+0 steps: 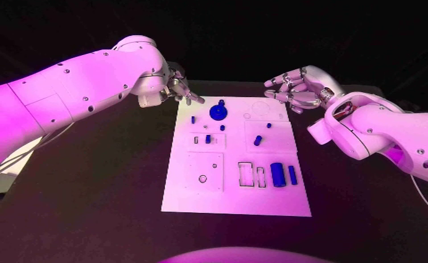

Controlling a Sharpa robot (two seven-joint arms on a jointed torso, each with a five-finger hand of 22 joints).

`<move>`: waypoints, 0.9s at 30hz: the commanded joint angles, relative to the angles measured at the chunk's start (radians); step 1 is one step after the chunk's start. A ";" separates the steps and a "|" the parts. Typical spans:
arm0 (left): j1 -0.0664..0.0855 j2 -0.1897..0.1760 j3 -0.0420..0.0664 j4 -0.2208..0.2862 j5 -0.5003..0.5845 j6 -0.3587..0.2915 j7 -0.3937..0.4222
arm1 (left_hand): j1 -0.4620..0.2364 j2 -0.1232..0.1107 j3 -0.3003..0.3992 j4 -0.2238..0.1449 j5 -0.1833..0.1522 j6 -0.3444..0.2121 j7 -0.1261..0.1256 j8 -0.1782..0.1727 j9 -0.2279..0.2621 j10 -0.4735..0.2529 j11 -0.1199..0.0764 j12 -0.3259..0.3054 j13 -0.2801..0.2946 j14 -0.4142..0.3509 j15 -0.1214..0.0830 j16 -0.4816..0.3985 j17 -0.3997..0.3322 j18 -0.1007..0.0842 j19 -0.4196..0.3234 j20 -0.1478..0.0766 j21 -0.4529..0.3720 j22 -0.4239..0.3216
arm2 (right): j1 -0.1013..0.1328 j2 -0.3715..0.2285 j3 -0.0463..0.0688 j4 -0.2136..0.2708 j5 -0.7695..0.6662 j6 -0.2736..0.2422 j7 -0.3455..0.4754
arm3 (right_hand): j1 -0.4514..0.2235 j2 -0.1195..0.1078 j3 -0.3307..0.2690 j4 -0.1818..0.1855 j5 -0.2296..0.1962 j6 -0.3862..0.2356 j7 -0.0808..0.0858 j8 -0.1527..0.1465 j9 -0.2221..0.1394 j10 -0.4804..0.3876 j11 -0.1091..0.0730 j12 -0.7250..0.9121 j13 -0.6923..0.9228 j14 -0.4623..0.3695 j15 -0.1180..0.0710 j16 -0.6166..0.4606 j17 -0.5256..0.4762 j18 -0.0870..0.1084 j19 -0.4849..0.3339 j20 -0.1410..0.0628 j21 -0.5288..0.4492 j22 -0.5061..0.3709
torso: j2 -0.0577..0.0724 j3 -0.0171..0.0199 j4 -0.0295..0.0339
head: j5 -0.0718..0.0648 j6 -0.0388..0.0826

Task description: Assemble the parts on the task board

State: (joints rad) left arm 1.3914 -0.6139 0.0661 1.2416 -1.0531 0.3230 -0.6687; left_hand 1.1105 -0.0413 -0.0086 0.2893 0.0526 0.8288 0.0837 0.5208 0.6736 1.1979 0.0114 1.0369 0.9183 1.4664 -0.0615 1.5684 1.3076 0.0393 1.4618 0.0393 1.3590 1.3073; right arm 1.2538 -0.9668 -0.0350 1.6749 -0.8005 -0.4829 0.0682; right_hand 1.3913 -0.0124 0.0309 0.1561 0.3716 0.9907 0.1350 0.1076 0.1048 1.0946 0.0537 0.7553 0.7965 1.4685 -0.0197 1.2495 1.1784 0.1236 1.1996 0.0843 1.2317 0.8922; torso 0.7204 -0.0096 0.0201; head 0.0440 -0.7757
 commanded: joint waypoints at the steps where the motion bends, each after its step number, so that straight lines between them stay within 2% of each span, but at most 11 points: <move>1: 0.004 0.029 -0.009 -0.067 0.008 0.047 0.019 | 0.012 0.003 -0.009 0.000 -0.005 0.001 0.005 -0.010 -0.012 -0.010 0.002 -0.006 -0.008 0.104 0.008 0.002 0.263 0.021 0.001 0.009 -0.007 0.004 | -0.001 0.001 -0.001 -0.003 0.006 0.003 0.013 | -0.001 -0.007 0.005 0.001 -0.005 0.000 0.008 -0.004 -0.001 -0.008 -0.001 -0.008 -0.008 0.013 -0.002 -0.010 -0.007 0.012 -0.012 0.001 -0.008 -0.010 | 0.001 -0.0019 -0.0021 | 0.004 0.004; 5: 0.005 0.060 -0.027 -0.140 -0.013 0.033 0.028 | 0.028 0.015 -0.021 0.000 -0.005 0.022 0.003 -0.010 -0.023 -0.006 0.001 0.001 -0.002 0.104 0.009 0.002 0.263 0.022 0.002 0.013 -0.007 0.005 | 0.000 0.004 -0.001 -0.006 0.009 0.002 0.016 | -0.001 -0.007 0.007 0.002 -0.005 0.000 0.008 -0.005 -0.001 -0.010 0.000 -0.010 -0.011 0.011 -0.002 -0.016 -0.013 0.013 -0.015 0.002 -0.012 -0.016 | 0.002 -0.0013 -0.0027 | 0.007 0.004; 6: 0.005 0.071 -0.035 -0.165 -0.024 0.032 0.032 | 0.031 0.018 -0.027 0.001 -0.005 0.031 0.001 -0.008 -0.026 -0.002 0.000 0.006 0.002 0.104 0.008 0.002 0.263 0.021 0.004 0.013 -0.004 0.009 | 0.000 0.005 -0.001 -0.006 0.010 0.002 0.017 | -0.001 -0.007 0.007 0.002 -0.005 0.000 0.008 -0.005 -0.001 -0.010 0.000 -0.010 -0.011 0.011 -0.002 -0.016 -0.013 0.013 -0.015 0.002 -0.012 -0.016 | 0.002 -0.0013 -0.0024 | 0.007 0.004; 11: -0.001 0.091 -0.050 -0.205 -0.040 0.054 0.038 | 0.037 0.030 -0.045 0.001 -0.005 0.059 -0.008 0.006 -0.027 0.017 -0.008 0.029 0.023 0.104 0.002 0.002 0.263 0.018 0.013 0.010 0.010 0.026 | -0.001 0.008 -0.002 -0.009 0.013 0.003 0.019 | -0.001 -0.006 0.007 0.002 -0.005 0.000 0.009 -0.004 -0.001 -0.011 0.000 -0.011 -0.013 0.010 -0.002 -0.017 -0.013 0.013 -0.017 0.002 -0.014 -0.018 | 0.002 -0.0026 -0.0008 | 0.008 0.002; 13: -0.004 0.096 -0.053 -0.212 -0.043 0.065 0.039 | 0.037 0.034 -0.053 0.002 -0.005 0.067 -0.012 0.011 -0.026 0.025 -0.011 0.038 0.032 0.104 0.000 0.002 0.263 0.016 0.016 0.008 0.016 0.034 | -0.001 0.009 -0.002 -0.010 0.013 0.005 0.020 | -0.001 -0.006 0.007 0.002 -0.005 0.000 0.009 -0.004 -0.001 -0.011 0.000 -0.011 -0.013 0.010 -0.002 -0.017 -0.013 0.013 -0.017 0.002 -0.014 -0.018 | 0.002 -0.0030 -0.0004 | 0.008 0.001; 16: -0.007 0.102 -0.057 -0.215 -0.043 0.076 0.040 | 0.036 0.037 -0.058 0.002 -0.005 0.070 -0.013 0.013 -0.026 0.028 -0.012 0.041 0.034 0.104 -0.002 0.002 0.263 0.017 0.016 0.006 0.014 0.032 | -0.001 0.012 -0.002 -0.011 0.013 0.005 0.022 | -0.001 -0.004 0.009 0.003 -0.005 0.000 0.009 -0.004 -0.001 -0.011 0.000 -0.012 -0.015 0.010 -0.002 -0.018 -0.014 0.013 -0.017 0.002 -0.015 -0.019 | 0.001 -0.0005 -0.0005 | 0.009 -0.001; 18: -0.008 0.105 -0.058 -0.214 -0.039 0.080 0.040 | 0.030 0.037 -0.068 0.003 -0.005 0.071 -0.014 0.014 -0.025 0.030 -0.013 0.043 0.036 0.104 -0.003 0.002 0.263 0.017 0.016 0.005 0.013 0.031 | -0.001 0.014 -0.002 -0.013 0.014 0.004 0.023 | -0.001 -0.004 0.010 0.004 -0.005 -0.001 0.009 -0.005 -0.001 -0.011 0.000 -0.013 -0.016 0.009 -0.002 -0.019 -0.015 0.014 -0.018 0.002 -0.016 -0.020 | 0.001 -0.0003 -0.0003 | 0.010 0.002; 22: -0.010 0.110 -0.059 -0.211 -0.027 0.075 0.029 | 0.015 0.048 -0.089 0.003 -0.005 0.074 -0.018 0.021 -0.023 0.041 -0.016 0.061 0.055 0.104 -0.005 0.002 0.263 0.018 0.015 0.002 0.009 0.028 | -0.001 0.020 -0.002 -0.016 0.015 0.006 0.024 | 0.000 -0.004 0.010 0.004 -0.005 -0.002 0.009 -0.005 -0.001 -0.011 0.000 -0.014 -0.017 0.009 -0.001 -0.019 -0.015 0.014 -0.018 0.002 -0.017 -0.021 | 0.000 0.0010 -0.0015 | 0.008 0.000; 27: -0.010 0.115 -0.061 -0.212 -0.020 0.064 0.017 | 0.032 0.058 -0.093 -0.001 0.002 0.074 -0.019 0.029 -0.018 0.042 -0.017 0.067 0.059 0.104 -0.006 0.002 0.263 0.018 0.015 0.002 0.008 0.027 | -0.003 0.023 -0.003 -0.022 0.012 0.006 0.026 | 0.017 -0.007 0.022 -0.007 -0.003 -0.004 0.009 -0.006 -0.002 -0.011 0.000 -0.018 -0.028 0.010 -0.002 -0.020 -0.014 0.014 -0.016 0.002 -0.021 -0.023 | 0.000 0.0000 -0.0008 | 0.008 0.001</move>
State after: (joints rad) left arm 1.3813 -0.5024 0.0052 1.0286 -1.0806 0.3742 -0.6470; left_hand 1.1393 0.0131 -0.0957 0.2899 0.0527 0.8989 0.0641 0.5463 0.6548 1.2348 -0.0037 1.1001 0.9763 1.4658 -0.0588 1.5684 1.3073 0.0549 1.4653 0.0431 1.3710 1.3073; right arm 1.2519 -0.9450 -0.0374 1.6549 -0.7856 -0.4840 0.0801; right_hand 1.4007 -0.0217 0.0475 0.1505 0.3716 0.9879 0.1409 0.1078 0.1039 1.0909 0.0531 0.7419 0.7698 1.4685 -0.0197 1.2321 1.1646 0.1237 1.1891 0.0879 1.2148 0.8697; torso 0.7209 -0.0092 0.0192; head 0.0515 -0.7769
